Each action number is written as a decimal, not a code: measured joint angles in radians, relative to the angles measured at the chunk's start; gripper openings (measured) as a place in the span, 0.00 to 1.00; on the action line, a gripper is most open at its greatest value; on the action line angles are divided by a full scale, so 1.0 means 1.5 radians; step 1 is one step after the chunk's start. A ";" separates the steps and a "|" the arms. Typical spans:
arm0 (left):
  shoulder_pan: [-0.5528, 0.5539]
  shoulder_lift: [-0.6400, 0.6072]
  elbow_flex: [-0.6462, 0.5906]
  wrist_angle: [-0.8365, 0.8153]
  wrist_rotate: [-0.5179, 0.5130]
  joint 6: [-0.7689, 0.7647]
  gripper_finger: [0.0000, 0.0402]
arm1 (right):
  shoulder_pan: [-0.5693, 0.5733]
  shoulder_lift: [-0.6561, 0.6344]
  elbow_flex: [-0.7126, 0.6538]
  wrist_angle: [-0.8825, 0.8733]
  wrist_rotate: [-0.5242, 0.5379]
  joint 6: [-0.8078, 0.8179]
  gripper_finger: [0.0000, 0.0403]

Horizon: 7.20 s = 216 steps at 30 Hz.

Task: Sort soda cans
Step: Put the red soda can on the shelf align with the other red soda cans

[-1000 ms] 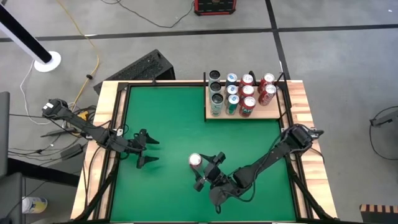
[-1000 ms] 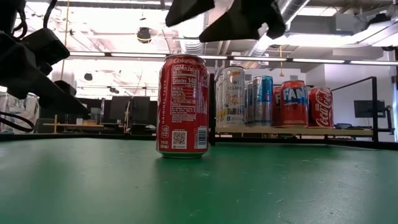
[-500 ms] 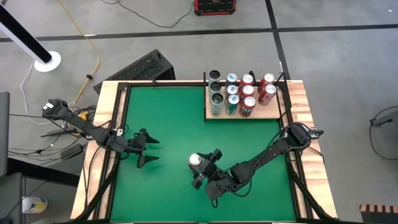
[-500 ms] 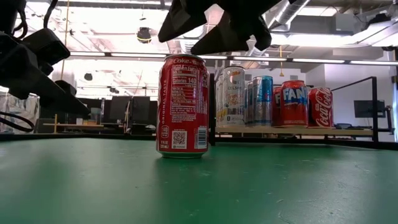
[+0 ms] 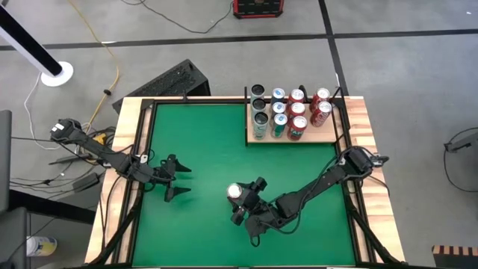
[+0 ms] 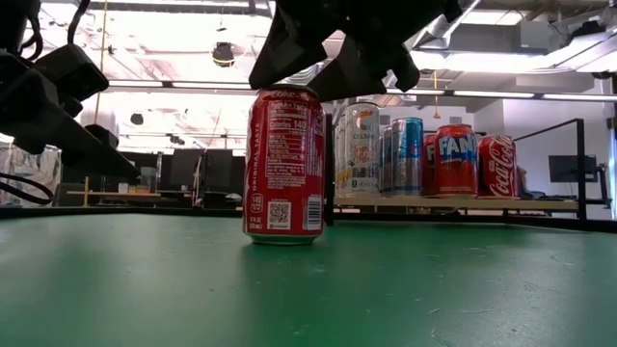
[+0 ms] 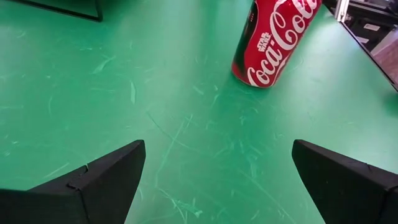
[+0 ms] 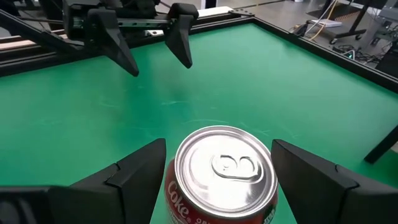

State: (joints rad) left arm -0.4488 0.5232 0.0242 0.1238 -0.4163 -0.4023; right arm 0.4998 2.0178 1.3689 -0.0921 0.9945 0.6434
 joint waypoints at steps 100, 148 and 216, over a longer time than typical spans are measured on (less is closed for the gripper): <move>0.000 0.009 0.000 -0.014 0.001 -0.001 0.98 | 0.151 -0.262 -0.062 -0.798 -0.064 0.534 0.82; 0.000 0.009 0.000 -0.006 -0.004 -0.001 0.98 | -0.354 -0.579 -0.431 -0.737 -0.004 0.554 0.84; 0.000 0.009 0.000 -0.024 -0.005 -0.009 0.98 | -0.243 -0.651 -0.249 -0.680 -0.227 0.289 0.91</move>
State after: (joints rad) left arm -0.4491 0.5365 0.0238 0.0879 -0.4243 -0.4156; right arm 0.1355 1.0419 0.9954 -1.1123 0.6544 1.0771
